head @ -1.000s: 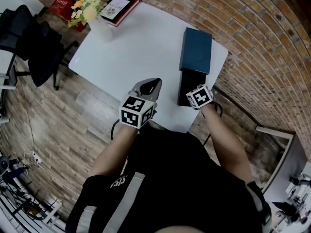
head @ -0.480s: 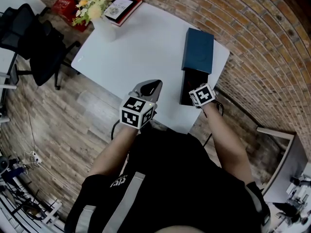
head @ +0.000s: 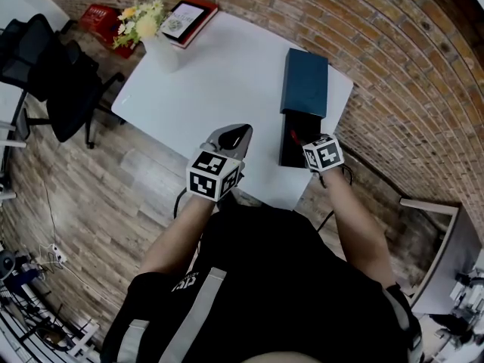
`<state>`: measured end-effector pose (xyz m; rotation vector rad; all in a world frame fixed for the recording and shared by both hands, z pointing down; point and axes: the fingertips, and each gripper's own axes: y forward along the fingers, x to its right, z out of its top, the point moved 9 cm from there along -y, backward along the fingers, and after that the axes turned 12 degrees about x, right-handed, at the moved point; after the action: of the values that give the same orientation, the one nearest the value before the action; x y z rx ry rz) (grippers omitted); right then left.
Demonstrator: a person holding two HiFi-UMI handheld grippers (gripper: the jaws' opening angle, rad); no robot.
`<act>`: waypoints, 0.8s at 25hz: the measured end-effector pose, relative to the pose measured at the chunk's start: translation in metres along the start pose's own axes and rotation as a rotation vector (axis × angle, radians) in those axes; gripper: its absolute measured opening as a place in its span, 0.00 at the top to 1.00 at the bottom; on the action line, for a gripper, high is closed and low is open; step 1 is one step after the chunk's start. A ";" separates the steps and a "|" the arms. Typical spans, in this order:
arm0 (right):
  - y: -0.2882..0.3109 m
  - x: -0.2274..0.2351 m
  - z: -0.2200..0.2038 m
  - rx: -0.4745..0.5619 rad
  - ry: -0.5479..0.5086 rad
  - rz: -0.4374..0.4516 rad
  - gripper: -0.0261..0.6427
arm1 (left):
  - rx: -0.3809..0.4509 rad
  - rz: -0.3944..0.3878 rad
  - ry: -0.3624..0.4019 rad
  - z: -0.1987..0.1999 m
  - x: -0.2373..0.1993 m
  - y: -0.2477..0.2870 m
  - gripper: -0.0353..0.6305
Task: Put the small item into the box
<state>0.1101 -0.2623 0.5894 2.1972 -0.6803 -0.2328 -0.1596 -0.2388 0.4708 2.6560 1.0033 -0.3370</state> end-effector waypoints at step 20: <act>-0.112 -0.050 0.022 0.540 0.321 -0.182 0.96 | 0.140 -0.102 0.166 0.055 -0.023 -0.041 0.94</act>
<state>0.1042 -0.1896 0.4880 2.7312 -0.3901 0.2403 -0.2103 -0.2417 0.4197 2.8017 1.2096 -0.2179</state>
